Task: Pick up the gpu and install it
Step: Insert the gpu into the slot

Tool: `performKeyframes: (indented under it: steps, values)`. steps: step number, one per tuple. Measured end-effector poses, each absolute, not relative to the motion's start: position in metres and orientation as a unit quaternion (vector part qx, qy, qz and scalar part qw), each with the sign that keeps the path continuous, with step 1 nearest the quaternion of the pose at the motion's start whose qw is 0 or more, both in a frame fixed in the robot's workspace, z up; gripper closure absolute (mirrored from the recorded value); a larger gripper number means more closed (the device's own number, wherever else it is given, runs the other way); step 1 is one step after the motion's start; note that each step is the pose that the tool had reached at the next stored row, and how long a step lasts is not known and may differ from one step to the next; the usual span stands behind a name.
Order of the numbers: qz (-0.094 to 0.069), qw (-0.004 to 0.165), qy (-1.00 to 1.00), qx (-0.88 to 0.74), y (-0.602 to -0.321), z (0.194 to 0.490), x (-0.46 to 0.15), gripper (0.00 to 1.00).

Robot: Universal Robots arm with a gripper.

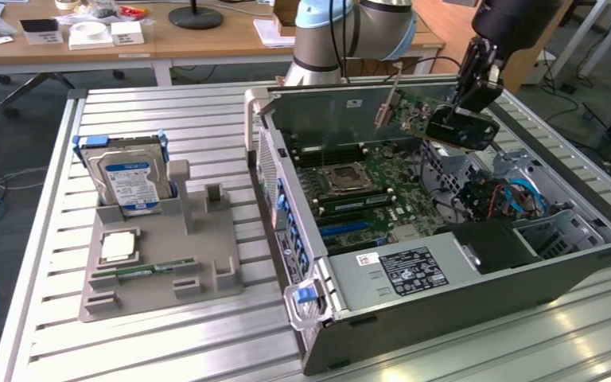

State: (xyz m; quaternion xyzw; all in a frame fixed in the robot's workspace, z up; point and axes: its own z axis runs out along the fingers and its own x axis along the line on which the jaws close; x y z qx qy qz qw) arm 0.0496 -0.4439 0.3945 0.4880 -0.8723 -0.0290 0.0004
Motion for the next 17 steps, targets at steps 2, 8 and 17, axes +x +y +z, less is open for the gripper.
performKeyframes:
  steps: [2, 8, 17]
  values:
    - [-0.029, 0.001, -0.866, 0.500, -0.4439, 0.3946, 0.0496, 0.73]
    - [-0.029, 0.002, -0.840, 0.542, -0.4439, 0.3945, 0.0496, 0.73]
    - [-0.029, 0.005, -0.793, 0.609, -0.4440, 0.3943, 0.0495, 0.73]
